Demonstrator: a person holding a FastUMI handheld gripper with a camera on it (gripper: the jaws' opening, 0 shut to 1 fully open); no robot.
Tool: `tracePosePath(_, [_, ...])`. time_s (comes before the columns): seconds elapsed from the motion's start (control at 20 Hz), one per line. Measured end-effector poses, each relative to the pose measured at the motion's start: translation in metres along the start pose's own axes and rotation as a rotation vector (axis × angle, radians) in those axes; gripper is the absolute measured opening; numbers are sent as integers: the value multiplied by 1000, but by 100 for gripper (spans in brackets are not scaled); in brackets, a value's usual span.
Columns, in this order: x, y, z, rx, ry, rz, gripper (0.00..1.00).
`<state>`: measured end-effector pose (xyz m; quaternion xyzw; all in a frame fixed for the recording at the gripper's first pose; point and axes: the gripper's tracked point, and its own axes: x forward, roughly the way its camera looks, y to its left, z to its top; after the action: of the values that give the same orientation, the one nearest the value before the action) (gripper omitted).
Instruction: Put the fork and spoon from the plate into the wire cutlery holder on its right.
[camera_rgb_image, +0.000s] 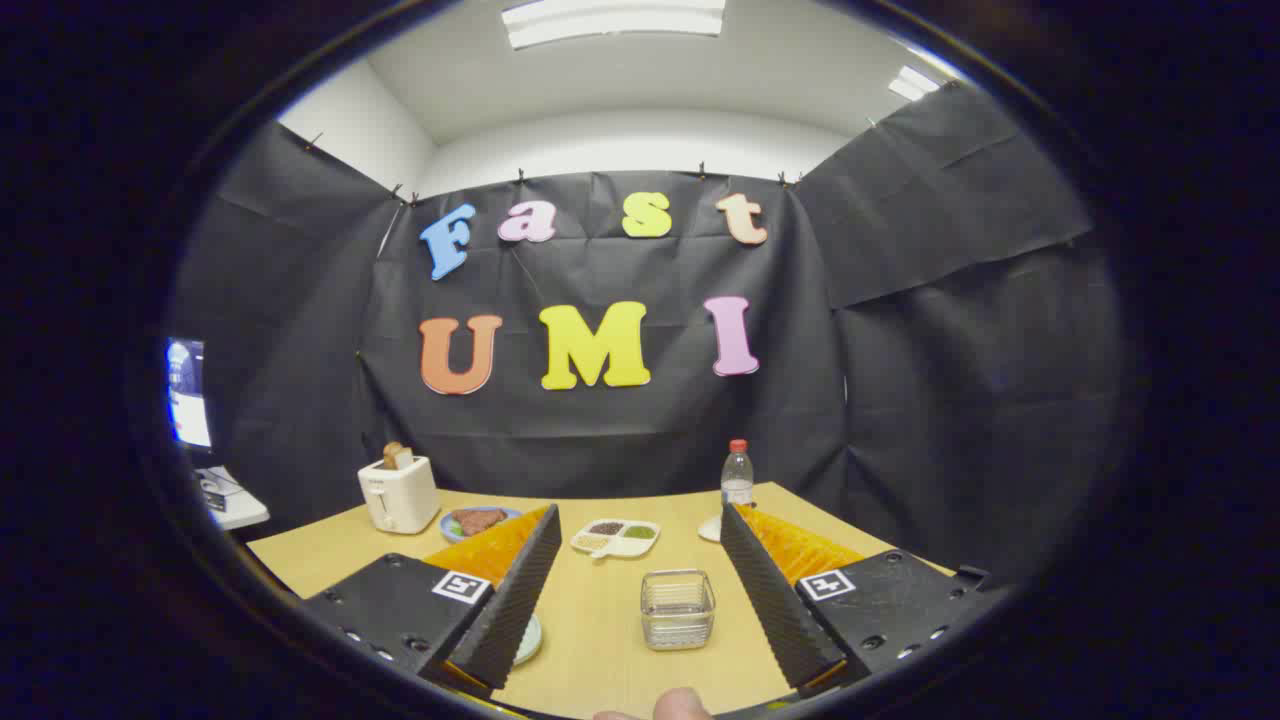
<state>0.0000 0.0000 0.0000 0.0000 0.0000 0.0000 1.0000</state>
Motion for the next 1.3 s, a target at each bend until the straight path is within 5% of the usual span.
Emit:
tracePosePath(0.75, [4, -43, 14, 45, -14, -23, 96])
tracePosePath(1.3, [1, -11, 17, -14, 23, 1, 96])
